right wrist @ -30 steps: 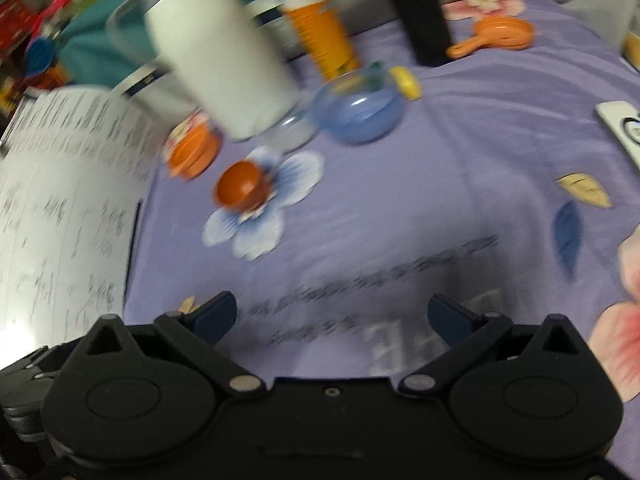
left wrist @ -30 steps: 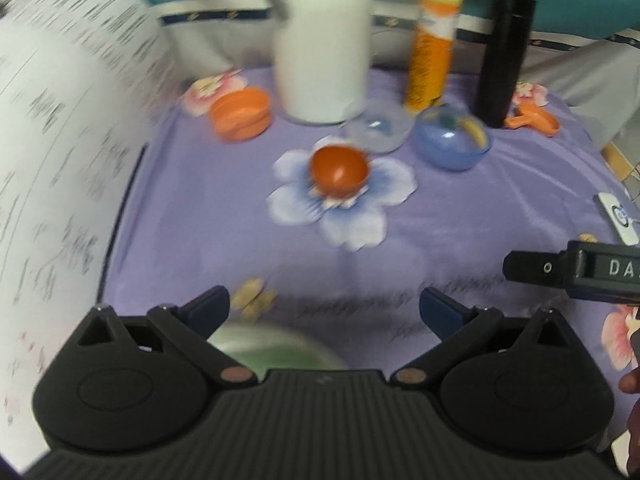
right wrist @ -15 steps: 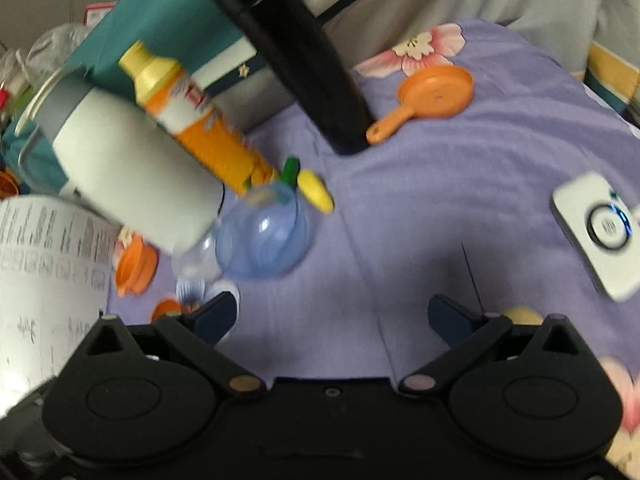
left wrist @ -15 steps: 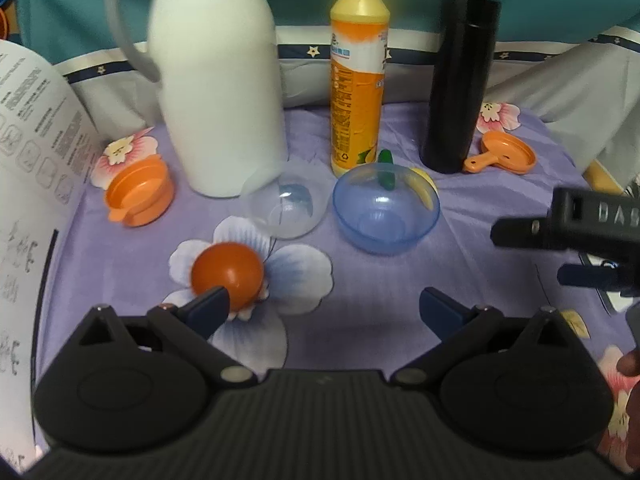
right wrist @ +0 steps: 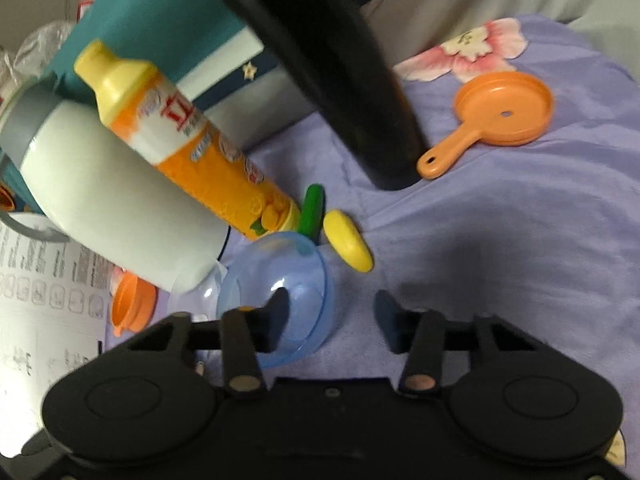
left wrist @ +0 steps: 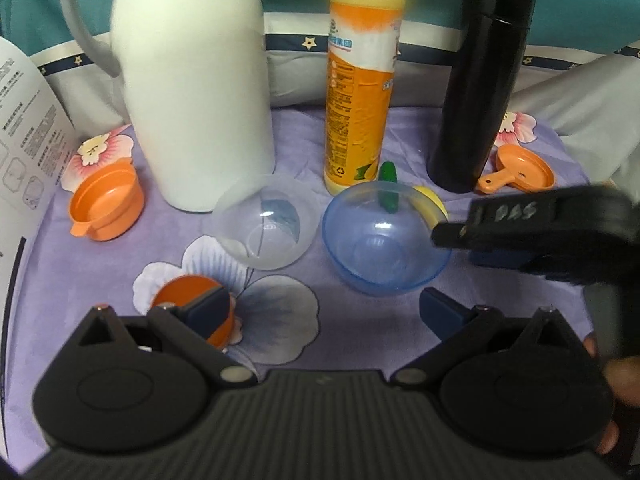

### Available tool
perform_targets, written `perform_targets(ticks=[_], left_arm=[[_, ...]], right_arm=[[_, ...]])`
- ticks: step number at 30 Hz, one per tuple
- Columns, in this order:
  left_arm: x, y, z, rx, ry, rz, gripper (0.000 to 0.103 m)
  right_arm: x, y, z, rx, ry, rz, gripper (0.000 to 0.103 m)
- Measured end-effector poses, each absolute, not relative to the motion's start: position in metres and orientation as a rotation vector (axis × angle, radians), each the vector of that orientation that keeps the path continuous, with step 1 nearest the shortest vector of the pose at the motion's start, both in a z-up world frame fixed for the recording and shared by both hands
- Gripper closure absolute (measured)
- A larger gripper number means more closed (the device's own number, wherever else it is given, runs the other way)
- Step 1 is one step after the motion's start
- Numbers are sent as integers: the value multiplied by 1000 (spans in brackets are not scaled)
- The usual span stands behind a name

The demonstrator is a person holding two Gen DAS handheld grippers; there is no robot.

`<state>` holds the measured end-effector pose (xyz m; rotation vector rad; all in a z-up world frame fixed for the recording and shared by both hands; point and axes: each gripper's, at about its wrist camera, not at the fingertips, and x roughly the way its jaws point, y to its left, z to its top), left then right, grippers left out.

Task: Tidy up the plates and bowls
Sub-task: 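Grasp the blue bowl rim with the right gripper and lift it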

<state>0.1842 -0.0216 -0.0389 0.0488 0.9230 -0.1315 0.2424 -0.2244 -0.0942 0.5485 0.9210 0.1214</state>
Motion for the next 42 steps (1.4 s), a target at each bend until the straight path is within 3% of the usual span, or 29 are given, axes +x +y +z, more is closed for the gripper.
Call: perform_targets(ticks=[3,10,16,18,21,23,27,42], left_arm=[[190,-26,-42,41,924,-134,0],[206,-40,-48,38,917,-135,11],[211,-42,-56,30,932,-136,41],[215,-43,-60,34,948,-142,60],[218,-46,-64,38,963,-160,79],[219,-49,-67,46,968,-162,81],[218,-51,-71,41,997,-180,87],[149,-34,-46,95,1054,-250,87]], right_arm=[[247,-222,-103,526,946,120,77],[240,-235,-111,543,956,100,79],[239,-242,-116,529,956,102,79],[240,-245,-117,546,953,100,79],[240,-246,-116,569,947,112,79],[240,-244,-114,567,939,114,80],[235,-236,-109,562,899,106,98],[159,-229,-86,598,923,132,98]])
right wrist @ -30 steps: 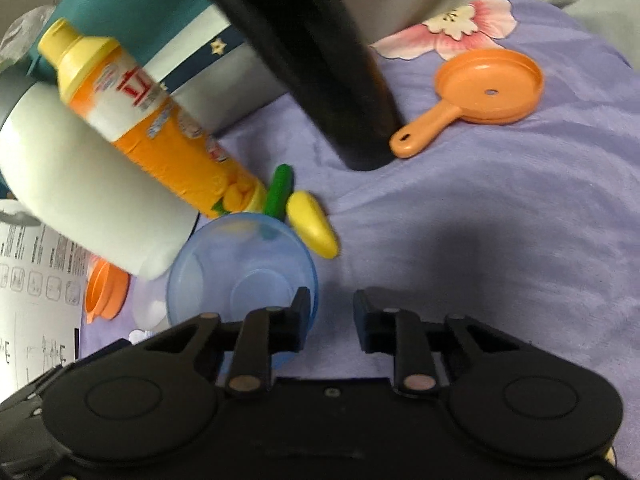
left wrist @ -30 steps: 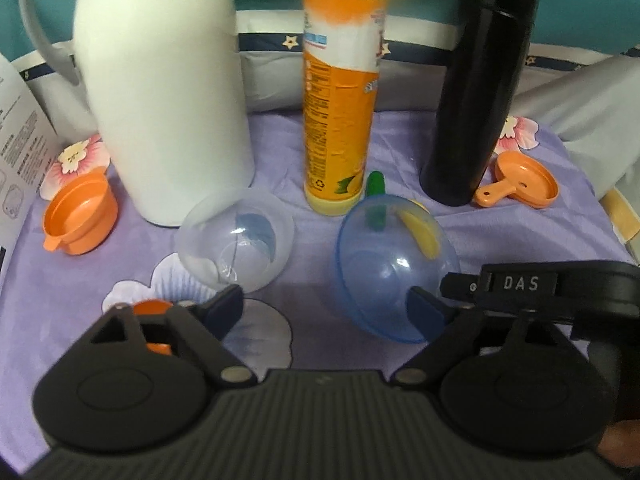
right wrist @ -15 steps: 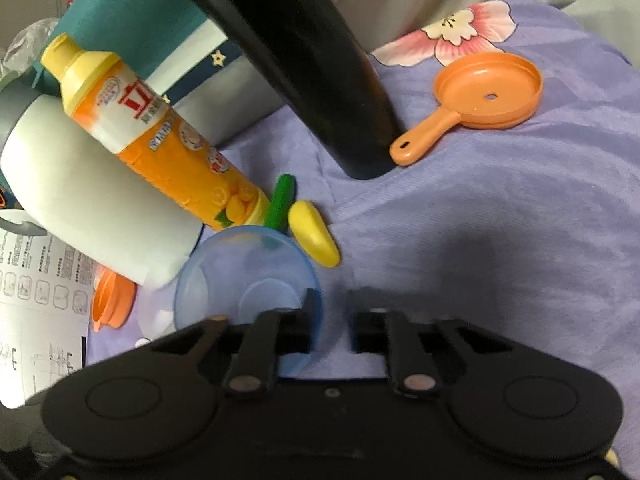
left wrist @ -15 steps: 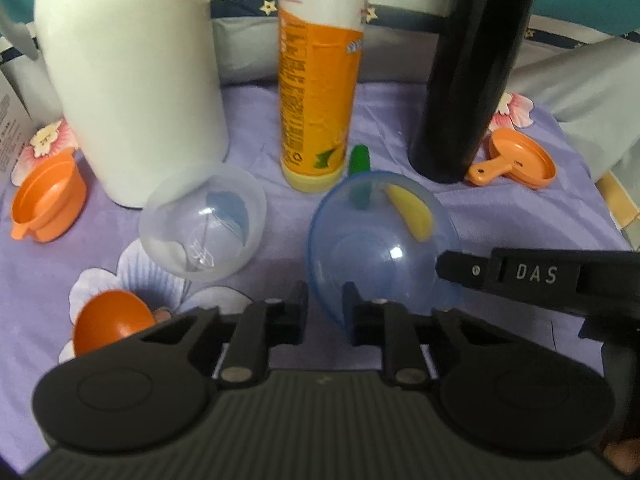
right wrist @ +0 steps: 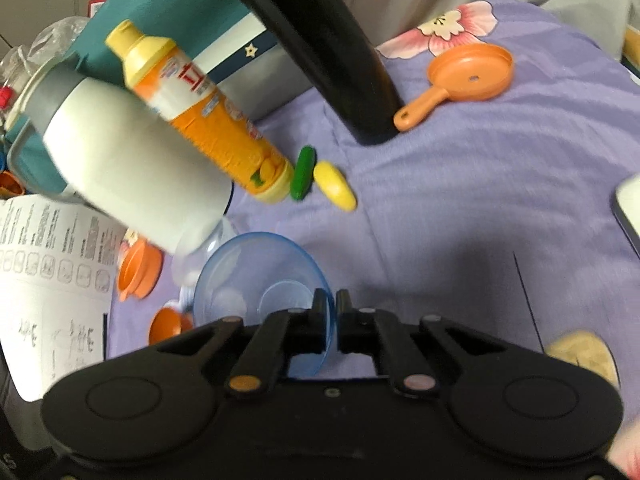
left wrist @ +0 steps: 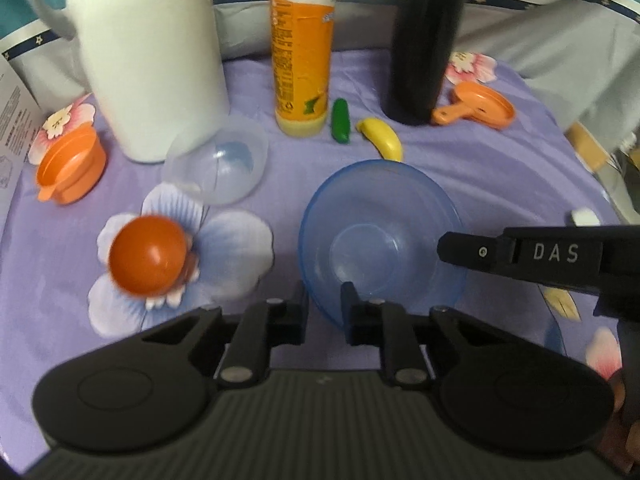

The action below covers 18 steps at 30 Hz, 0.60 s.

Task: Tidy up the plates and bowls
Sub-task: 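Grasp the blue bowl rim with the right gripper and lift it, then carry the blue bowl beside the plate stack, lower it, open the right gripper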

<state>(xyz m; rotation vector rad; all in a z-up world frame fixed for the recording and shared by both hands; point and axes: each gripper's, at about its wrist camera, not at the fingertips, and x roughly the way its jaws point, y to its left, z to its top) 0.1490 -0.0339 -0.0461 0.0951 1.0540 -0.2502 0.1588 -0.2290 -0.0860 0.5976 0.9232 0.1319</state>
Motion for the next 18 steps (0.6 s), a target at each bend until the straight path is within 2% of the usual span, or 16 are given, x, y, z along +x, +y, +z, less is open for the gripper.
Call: perform_targets(ticks=[18], left_arm=[[23,26,-17,60,1081,-259,86]], right_arm=[[29,-181,-63,520,1010,232,98]])
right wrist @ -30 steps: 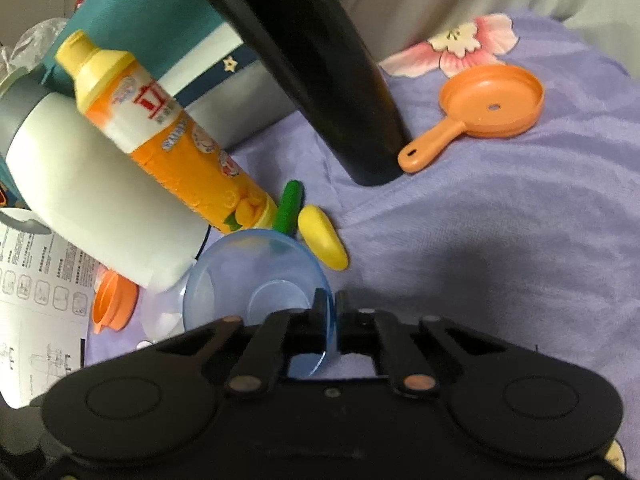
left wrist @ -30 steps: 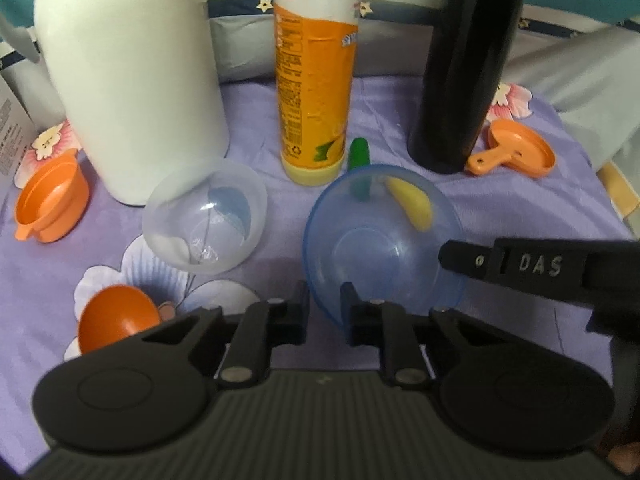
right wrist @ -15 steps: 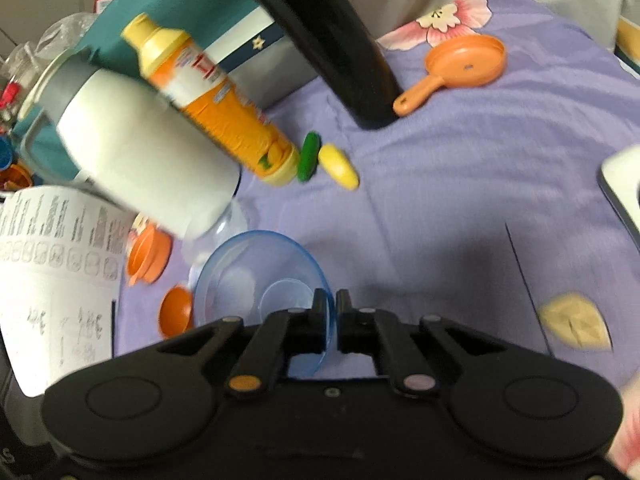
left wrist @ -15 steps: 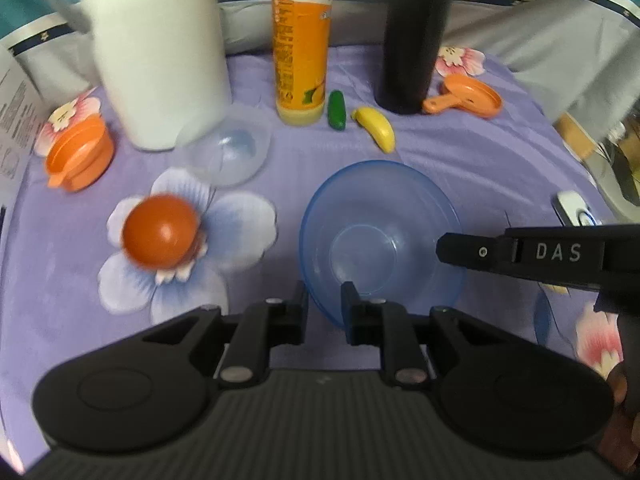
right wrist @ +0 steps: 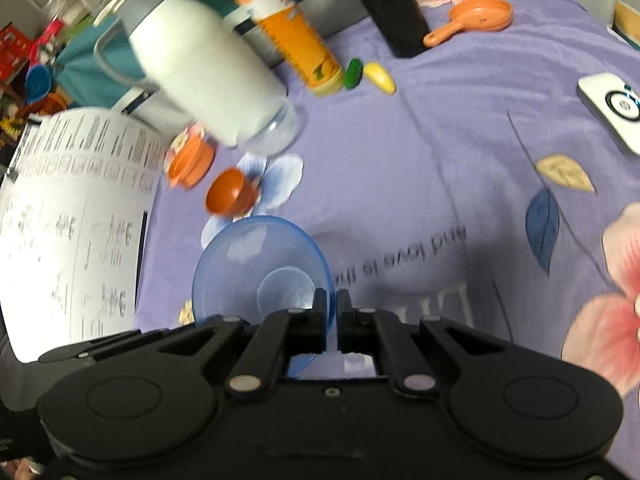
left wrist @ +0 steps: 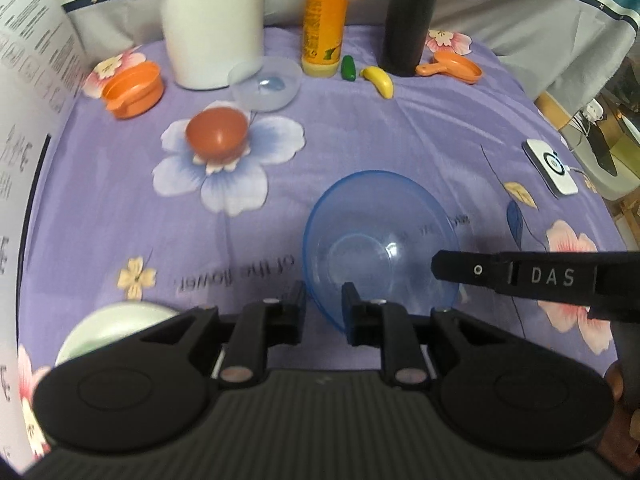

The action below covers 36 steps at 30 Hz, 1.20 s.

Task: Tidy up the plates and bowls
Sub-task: 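Carry the blue bowl beside the plate stack, lower it, open the right gripper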

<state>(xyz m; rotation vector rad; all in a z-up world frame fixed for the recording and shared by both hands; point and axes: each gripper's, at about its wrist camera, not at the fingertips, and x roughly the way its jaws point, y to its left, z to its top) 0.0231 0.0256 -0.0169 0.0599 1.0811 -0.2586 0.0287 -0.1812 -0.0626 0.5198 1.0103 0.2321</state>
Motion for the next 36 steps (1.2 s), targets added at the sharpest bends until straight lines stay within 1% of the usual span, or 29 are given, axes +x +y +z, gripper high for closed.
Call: perform_targets(ticks=[12,23,36], left_arm=[[-14,38,-25,45,1107,-265,84],[-16,29,-34,51,1126,-294,80],[-11,27,-51,52,1161,-301,80]], right_arm=[[-11,-164,-67,477,1057,236,96],[-12,-169,-69,466,1071,209,94],[-10,-167,-76,468,1091,192,94]])
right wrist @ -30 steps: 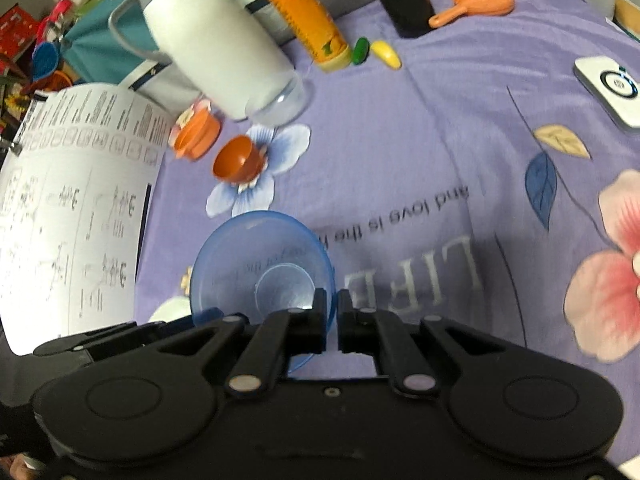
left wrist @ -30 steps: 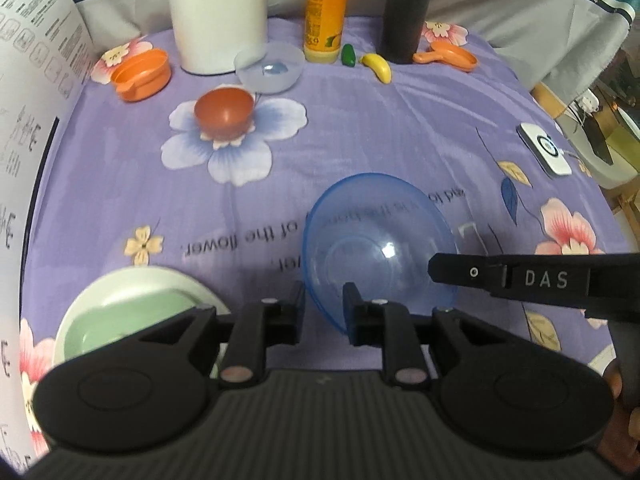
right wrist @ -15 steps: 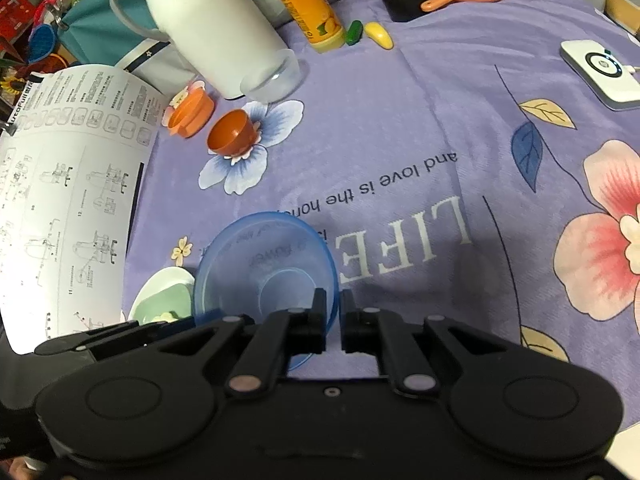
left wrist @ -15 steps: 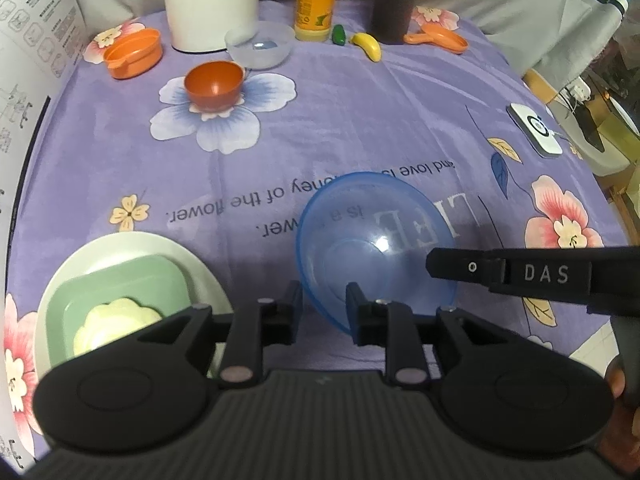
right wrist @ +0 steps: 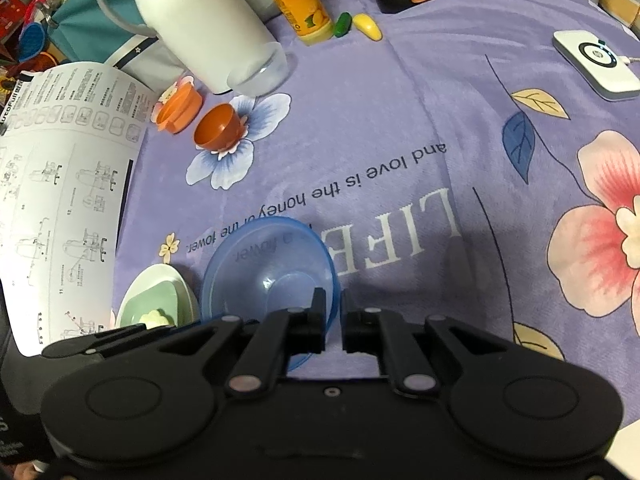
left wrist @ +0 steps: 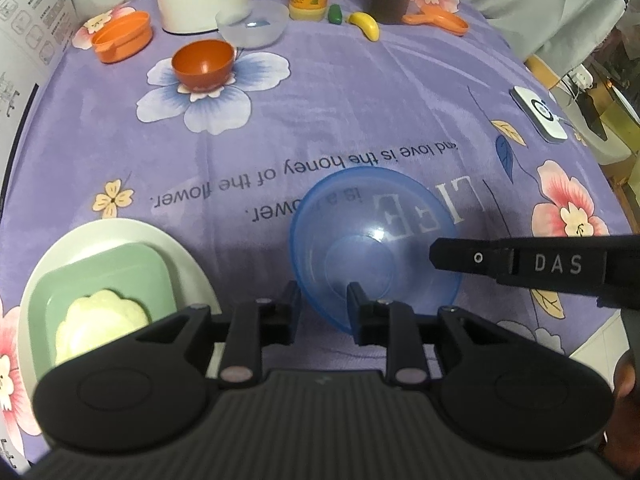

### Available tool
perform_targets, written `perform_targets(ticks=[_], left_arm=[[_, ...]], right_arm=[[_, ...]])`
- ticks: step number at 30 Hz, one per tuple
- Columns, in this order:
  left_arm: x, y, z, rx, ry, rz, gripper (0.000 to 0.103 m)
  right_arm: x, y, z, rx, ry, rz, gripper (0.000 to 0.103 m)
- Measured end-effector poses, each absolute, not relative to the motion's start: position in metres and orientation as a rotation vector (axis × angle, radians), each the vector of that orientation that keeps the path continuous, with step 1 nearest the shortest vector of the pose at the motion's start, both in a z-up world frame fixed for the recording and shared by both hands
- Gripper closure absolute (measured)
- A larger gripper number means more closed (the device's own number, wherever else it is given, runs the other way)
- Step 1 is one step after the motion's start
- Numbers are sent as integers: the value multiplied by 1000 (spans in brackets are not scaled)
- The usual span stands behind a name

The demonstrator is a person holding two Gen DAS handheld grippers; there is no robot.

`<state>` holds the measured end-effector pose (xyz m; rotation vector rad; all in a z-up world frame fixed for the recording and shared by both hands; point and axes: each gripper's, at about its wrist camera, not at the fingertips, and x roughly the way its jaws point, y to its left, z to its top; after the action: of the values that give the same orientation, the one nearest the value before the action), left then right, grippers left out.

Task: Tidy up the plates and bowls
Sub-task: 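Carry the blue bowl beside the plate stack, lower it, open the right gripper, then move the right gripper to the clear plastic bowl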

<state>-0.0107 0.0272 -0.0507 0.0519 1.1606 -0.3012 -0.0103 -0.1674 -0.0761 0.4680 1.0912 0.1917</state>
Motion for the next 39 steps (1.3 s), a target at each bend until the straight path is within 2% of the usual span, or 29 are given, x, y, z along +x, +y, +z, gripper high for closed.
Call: perform_targets(ticks=[5,7,9,10,11,12,13,14,16,18,39], left_arm=[[-10,25,-53,61,1153,-306,76],[-11,25,-51,70,1143,-310,67],[-13,24,-47,88,1114,-302,39],[-15,24,-44,100,1094,-295,32],[-16,24,-41,114,1069,-285,18],[-17,24,-37,121,1049,-277,5],[-18,25,-34,121,1028,-270,0],[-19,27,-30,119,1010,-262,0],[-19,29,-24,116,993,-251,0],[-20,34,-19,106,975,-239,0],[-24,51,-8,13,950,-233,0]], right_arm=[[-9,-168,-78,468,1096,190,93],[-9,-167,-77,462,1095,188,87],[-10,-167,-75,449,1084,181,69],[-10,-167,-75,443,1082,176,63],[-10,-167,-73,440,1079,172,48],[-10,-168,-73,444,1076,168,27],[-9,-170,-72,450,1073,161,18],[-9,-172,-71,459,1064,159,7],[-9,-175,-67,465,1045,153,5],[-10,-179,-64,466,1031,135,0],[-10,-180,-58,459,1011,109,0]])
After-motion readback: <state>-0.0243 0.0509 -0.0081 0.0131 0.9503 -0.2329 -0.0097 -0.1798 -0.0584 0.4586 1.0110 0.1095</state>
